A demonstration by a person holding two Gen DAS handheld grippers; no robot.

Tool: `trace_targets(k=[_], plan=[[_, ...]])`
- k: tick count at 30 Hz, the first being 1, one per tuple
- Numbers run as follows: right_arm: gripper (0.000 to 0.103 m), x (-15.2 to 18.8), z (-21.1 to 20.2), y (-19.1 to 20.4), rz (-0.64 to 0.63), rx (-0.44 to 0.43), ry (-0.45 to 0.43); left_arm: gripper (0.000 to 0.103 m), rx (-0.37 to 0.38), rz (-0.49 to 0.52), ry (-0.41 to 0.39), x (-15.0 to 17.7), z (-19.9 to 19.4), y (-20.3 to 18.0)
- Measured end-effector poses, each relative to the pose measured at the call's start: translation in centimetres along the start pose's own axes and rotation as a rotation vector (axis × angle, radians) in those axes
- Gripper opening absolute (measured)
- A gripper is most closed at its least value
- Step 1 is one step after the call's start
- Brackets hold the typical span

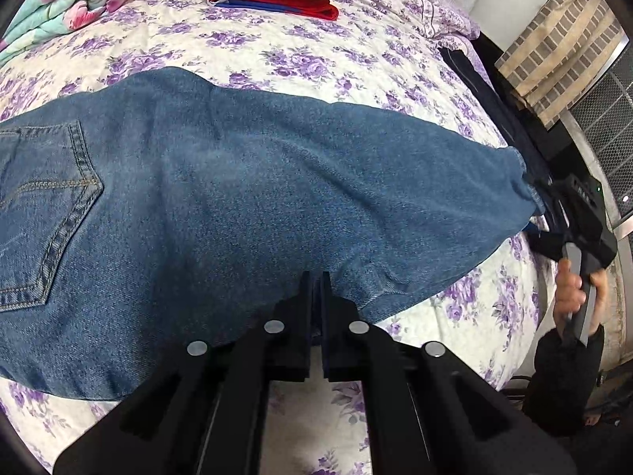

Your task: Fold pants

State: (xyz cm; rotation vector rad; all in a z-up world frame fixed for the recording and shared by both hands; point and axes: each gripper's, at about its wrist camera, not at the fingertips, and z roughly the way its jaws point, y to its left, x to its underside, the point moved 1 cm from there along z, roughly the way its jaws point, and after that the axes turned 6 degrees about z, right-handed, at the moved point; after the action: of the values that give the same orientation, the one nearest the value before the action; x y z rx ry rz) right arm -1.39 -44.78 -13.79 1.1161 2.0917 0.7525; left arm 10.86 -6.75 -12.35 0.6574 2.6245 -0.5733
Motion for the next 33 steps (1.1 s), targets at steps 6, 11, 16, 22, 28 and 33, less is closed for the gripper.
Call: trace_targets(k=[6, 11, 16, 22, 28, 33], plan=[[0.014, -0.6, -0.6, 1.5, -0.097, -0.020, -0.020, 0.002, -0.010, 0.012, -0.001, -1.3, -0.9, -1.6], [0.014, -0.1, -2.1, 4.4, -0.238, 0.023, -0.062, 0.002, 0.141, 0.081, -0.034, -4.8, -1.4, -6.8], [0.015, 1.0, -3.9, 6.3, -0.335, 0.009, -0.092, 0.002, 0.238, 0.058, 0.006, -7.8, 3.7, -11.5], [0.015, 2.8, -4.2, 7.5, -0.420, 0.023, -0.086, 0.001, 0.199, 0.031, 0.028, -7.2, 8.8, -13.1], [0.015, 2.4, -4.2, 8.6, -0.421, 0.043, -0.109, 0.001, 0.250, 0.051, 0.020, -4.9, 6.5, -13.2], [0.015, 3.5, -3.9, 10.9, -0.457, 0.081, -0.128, 0.001, 0.354, 0.027, 0.039, -2.9, 4.8, -12.1]])
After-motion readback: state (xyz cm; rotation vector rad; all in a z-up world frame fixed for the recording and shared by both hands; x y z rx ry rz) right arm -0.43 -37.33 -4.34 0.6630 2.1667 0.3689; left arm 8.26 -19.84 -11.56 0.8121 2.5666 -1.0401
